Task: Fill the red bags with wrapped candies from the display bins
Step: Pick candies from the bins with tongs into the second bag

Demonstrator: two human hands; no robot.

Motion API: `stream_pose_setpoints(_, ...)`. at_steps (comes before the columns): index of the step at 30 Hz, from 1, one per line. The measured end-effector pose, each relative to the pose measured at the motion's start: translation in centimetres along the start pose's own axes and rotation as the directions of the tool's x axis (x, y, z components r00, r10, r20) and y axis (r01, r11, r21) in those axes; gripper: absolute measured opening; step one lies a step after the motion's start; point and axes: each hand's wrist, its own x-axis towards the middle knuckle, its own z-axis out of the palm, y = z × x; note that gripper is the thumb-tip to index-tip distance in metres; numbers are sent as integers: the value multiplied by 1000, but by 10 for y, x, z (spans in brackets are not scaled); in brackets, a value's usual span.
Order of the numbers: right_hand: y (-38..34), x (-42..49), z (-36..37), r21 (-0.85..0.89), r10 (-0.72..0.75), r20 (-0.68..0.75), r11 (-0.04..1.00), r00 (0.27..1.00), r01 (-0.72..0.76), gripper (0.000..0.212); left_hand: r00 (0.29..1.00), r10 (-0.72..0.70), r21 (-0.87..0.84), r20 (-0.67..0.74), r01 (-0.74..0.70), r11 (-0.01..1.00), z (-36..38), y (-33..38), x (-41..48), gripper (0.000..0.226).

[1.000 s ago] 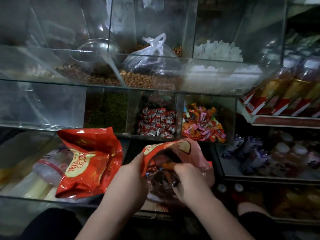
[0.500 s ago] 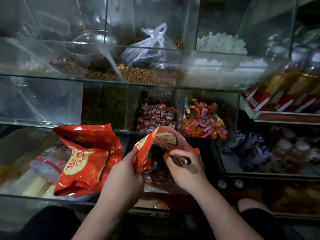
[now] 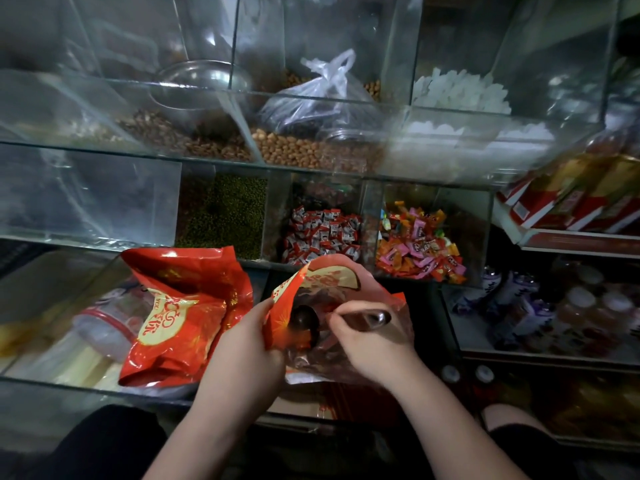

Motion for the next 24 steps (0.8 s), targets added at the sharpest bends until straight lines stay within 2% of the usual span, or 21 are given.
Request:
stream_pose_setpoints(1,-1,4,-5,125,74,-7,989,997,-72,10,1000,-2,-11,0,2,1000,0,-1,-1,71)
stream_pose_setpoints(3,-1,9,-8,401,240,48,885,970,-238,12,1000,-1,-26,3,1,1000,1,-3,-3,70)
stream_pose_setpoints(4,0,9,-7,469,293,71,834,953,-292,14,1000,-1,-24,4,1,1000,3,-4,-4,69)
stream_pose_setpoints(6,5,6,1,500,347,48,803,936,-323,21,1000,-5,-21,4,5,1000,5,-5,-4,70)
stream_pose_setpoints(11,3,-10,8,716,392,57,625,918,-312,5,999,-15,-27,-30,15,1000,3,-6,0,68)
stream_pose_setpoints(15,-7,-14,-7,773,341,0,596,940,-216,21,997,-23,-50,-78,19,999,-1,-5,1,60)
stream_pose_setpoints(19,-12,-16,-25,796,329,11,569,944,-208,29,990,-35,-58,-133,27,998,-5,-4,4,63)
stream_pose_setpoints(24,-9,-26,-36,853,352,-20,495,936,-168,18,979,36,11,-201,-34,999,-8,1,4,67)
